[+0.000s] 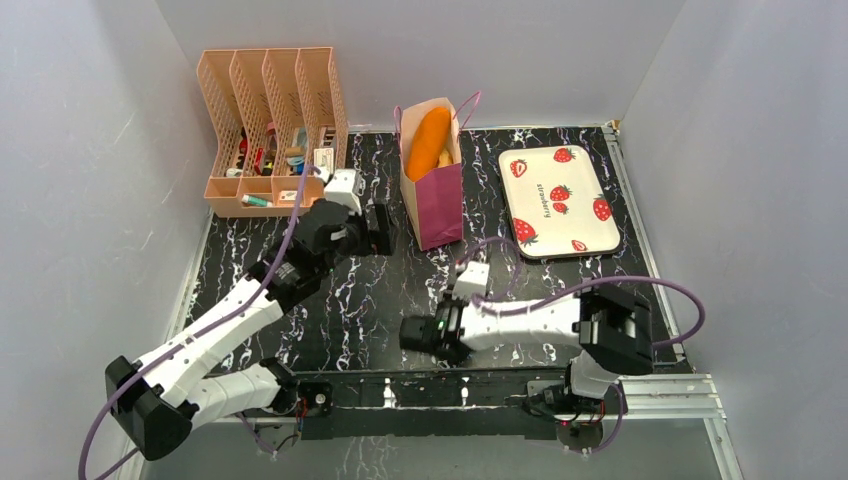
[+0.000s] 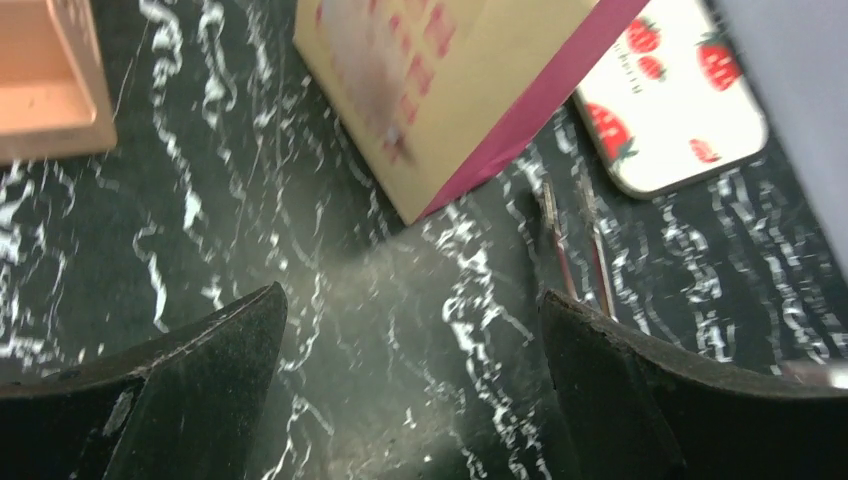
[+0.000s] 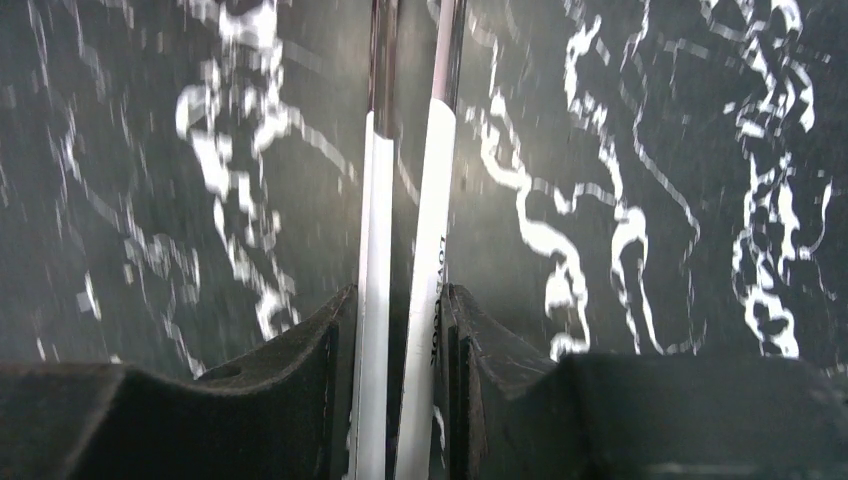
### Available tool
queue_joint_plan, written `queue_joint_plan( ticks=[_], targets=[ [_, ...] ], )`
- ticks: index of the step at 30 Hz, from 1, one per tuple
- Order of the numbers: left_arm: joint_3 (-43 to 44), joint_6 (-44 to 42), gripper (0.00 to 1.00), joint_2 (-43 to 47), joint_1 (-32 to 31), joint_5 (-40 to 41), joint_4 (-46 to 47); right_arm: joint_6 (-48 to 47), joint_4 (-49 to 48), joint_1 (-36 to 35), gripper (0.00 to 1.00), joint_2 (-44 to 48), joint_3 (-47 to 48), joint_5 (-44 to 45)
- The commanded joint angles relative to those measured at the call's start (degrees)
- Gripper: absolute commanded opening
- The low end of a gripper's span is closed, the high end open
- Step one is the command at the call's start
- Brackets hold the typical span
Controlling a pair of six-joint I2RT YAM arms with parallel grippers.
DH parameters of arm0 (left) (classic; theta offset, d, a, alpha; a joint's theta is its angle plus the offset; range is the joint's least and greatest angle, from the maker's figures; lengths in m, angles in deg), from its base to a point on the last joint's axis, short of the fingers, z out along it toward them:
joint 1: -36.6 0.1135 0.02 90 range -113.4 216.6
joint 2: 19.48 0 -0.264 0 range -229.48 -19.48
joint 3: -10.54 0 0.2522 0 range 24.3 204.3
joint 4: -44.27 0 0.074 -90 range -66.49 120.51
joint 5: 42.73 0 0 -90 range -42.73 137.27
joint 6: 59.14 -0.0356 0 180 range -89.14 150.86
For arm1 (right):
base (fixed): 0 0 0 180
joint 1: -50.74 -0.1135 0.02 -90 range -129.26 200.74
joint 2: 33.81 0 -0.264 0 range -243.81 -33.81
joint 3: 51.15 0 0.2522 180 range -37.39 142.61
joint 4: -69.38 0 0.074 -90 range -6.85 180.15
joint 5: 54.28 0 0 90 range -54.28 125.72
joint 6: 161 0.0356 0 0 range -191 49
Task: Take the fake bread out of the paper bag
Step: Adjust the paper bag at the center of the board.
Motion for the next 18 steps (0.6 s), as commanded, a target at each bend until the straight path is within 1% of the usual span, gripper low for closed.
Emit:
queue_joint_plan(
  ticks=[1, 2, 4, 6, 9, 14, 18],
  targets=[
    [-2.1, 3.5, 0.98, 4.8, -1.6, 5.8, -3.0, 11.5, 10.6, -10.7, 0.0, -0.6, 1.3, -3.2],
    [-2.0, 3.6, 0.98, 5.2, -2.0, 6.8, -3.8, 10.3, 9.5, -12.6, 0.0, -0.2, 1.3, -4.6],
    [-1.6, 4.1, 0.98, 6.3, -2.6, 8.8, -5.4, 4.9, 6.3, -16.1, 0.0, 0.6, 1.4, -7.1],
    [-1.4, 4.8, 0.98, 7.7, -3.0, 11.4, -6.6, -3.0, 1.5, -18.6, 0.0, 1.6, 1.6, -9.9],
    [-2.0, 6.1, 0.98, 10.6, -3.3, 15.4, -7.8, -13.2, -5.1, -20.6, 0.0, 2.5, 2.7, -12.9],
    [-3.7, 9.1, 0.98, 13.5, -3.4, 20.5, -10.5, -26.8, -15.5, -21.2, 0.0, 2.3, 4.3, -14.8],
    [-5.5, 11.6, 0.98, 15.0, -3.4, 23.9, -12.4, -35.5, -23.4, -20.6, 0.0, -0.7, 5.9, -14.5]
  ],
)
